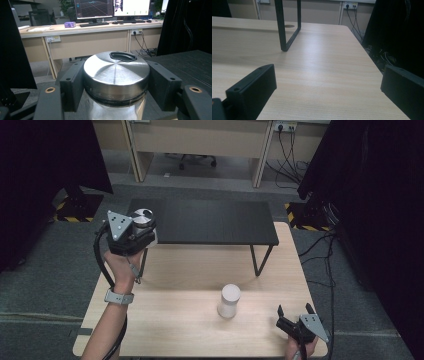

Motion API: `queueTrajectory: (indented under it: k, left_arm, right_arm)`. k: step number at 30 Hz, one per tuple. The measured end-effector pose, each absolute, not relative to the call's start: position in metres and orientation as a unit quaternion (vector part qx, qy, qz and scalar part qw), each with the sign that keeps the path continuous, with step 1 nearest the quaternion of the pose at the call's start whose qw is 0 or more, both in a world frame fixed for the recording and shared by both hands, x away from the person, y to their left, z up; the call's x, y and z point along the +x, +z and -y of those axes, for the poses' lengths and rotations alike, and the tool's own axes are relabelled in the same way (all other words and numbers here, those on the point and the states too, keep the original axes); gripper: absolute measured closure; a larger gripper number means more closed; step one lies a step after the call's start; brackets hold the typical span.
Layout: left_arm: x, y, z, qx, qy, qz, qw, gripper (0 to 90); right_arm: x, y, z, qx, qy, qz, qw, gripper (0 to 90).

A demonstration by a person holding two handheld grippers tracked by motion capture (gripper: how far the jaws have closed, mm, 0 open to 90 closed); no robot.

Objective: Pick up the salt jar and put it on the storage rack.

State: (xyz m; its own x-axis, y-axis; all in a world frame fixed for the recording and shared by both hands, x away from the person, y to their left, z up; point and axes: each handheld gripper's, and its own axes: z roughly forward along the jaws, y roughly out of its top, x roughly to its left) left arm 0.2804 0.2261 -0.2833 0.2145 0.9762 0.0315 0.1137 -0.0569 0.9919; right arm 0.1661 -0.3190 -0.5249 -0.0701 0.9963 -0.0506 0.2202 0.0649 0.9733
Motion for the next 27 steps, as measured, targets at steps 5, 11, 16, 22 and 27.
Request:
queueTrajectory:
  k: [5, 11, 16, 22, 27]
  left_arm:
    - [0.294, -0.283, -0.227, 0.593, 0.423, -0.461, 0.507, 34.4]
    - [0.309, -0.282, -0.225, 0.595, 0.426, -0.458, 0.504, 34.4]
    - [0.32, -0.282, -0.224, 0.594, 0.429, -0.457, 0.505, 34.4]
    - [0.33, -0.28, -0.223, 0.591, 0.426, -0.459, 0.508, 34.4]
    - [0.34, -0.282, -0.222, 0.59, 0.425, -0.465, 0.505, 34.4]
  right_arm:
    - [0.166, -0.525, 0.318, 0.524, 0.441, -0.581, 0.44, 0.3]
    - [0.166, -0.525, 0.318, 0.526, 0.44, -0.578, 0.442, 0.3]
    - [0.167, -0.525, 0.318, 0.527, 0.439, -0.579, 0.442, 0.3]
    - [0.167, -0.524, 0.319, 0.526, 0.44, -0.58, 0.439, 0.3]
    - [0.166, -0.525, 0.319, 0.527, 0.443, -0.578, 0.44, 0.3]
